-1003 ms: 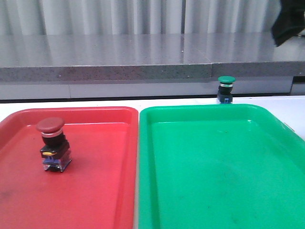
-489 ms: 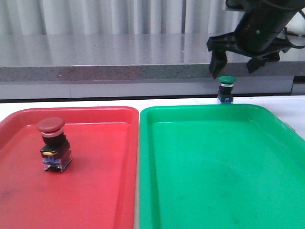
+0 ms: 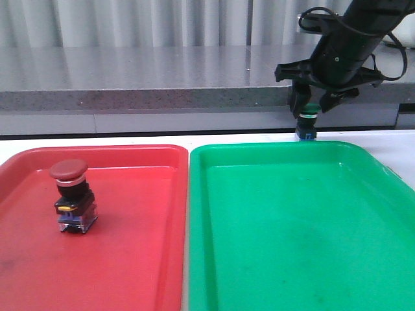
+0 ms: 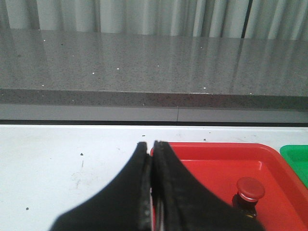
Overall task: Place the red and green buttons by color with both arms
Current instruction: 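Carry the green button with the right gripper into the green tray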
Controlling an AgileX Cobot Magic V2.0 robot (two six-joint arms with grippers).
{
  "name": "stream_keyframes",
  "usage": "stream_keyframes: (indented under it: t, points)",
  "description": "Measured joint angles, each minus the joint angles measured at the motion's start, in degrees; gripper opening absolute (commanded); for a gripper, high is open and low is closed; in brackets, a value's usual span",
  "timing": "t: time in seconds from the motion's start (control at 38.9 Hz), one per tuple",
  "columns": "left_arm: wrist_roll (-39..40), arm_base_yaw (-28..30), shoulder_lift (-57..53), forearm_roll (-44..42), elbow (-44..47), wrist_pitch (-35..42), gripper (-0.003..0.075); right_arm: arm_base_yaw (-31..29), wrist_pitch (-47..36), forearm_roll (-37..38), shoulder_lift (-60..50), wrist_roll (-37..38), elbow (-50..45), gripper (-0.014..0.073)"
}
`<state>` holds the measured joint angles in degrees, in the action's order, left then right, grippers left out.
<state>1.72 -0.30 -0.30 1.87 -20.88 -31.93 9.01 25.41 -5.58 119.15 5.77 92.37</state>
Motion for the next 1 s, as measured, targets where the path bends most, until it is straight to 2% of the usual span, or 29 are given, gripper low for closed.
stream_keyframes:
  t: [0.26,0.46,0.8,1.0]
  points:
    - [0.0,0.0,0.0,0.0,0.0,0.0,-0.002,0.0,2.16,-0.04,-1.32,-0.13,0.75,0.0269]
    - [0.0,0.0,0.0,0.0,0.0,0.0,-0.002,0.13,2.36,-0.04,-9.96,-0.34,-1.48,0.0269]
    - [0.0,0.0,0.0,0.0,0.0,0.0,-0.002,7.53,-3.51,-0.04,-31.72,-0.34,-27.3,0.0269]
    - [0.0,0.0,0.0,0.0,0.0,0.0,-0.002,12.46,-7.43,-0.13,-37.65,-0.34,-42.28,0.0269]
